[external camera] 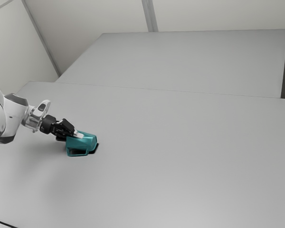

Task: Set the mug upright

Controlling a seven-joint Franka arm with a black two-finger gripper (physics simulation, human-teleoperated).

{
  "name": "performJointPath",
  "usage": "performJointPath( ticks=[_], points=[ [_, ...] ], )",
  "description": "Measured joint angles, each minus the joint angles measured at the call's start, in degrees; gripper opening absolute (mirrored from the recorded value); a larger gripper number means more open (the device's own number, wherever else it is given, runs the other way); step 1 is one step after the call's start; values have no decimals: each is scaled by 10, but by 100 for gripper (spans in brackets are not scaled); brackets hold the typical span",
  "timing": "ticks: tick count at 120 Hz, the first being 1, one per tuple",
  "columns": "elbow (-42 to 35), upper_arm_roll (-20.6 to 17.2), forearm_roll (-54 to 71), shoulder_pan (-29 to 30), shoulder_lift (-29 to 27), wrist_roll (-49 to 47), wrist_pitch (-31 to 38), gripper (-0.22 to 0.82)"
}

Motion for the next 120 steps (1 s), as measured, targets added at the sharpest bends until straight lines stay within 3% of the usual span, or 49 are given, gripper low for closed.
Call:
performJointPath(
  ticks=[47,76,93,120],
  points=[
    [-1,-4,-49,-6,-12,-3,-45,-17],
    [34,-45,-68,-26,-62,-17,-56,-18],
    [56,-80,19,-44,-124,-34,-19,-18],
    [61,-144,251,-98,-164,-73,90,-18]
  ],
)
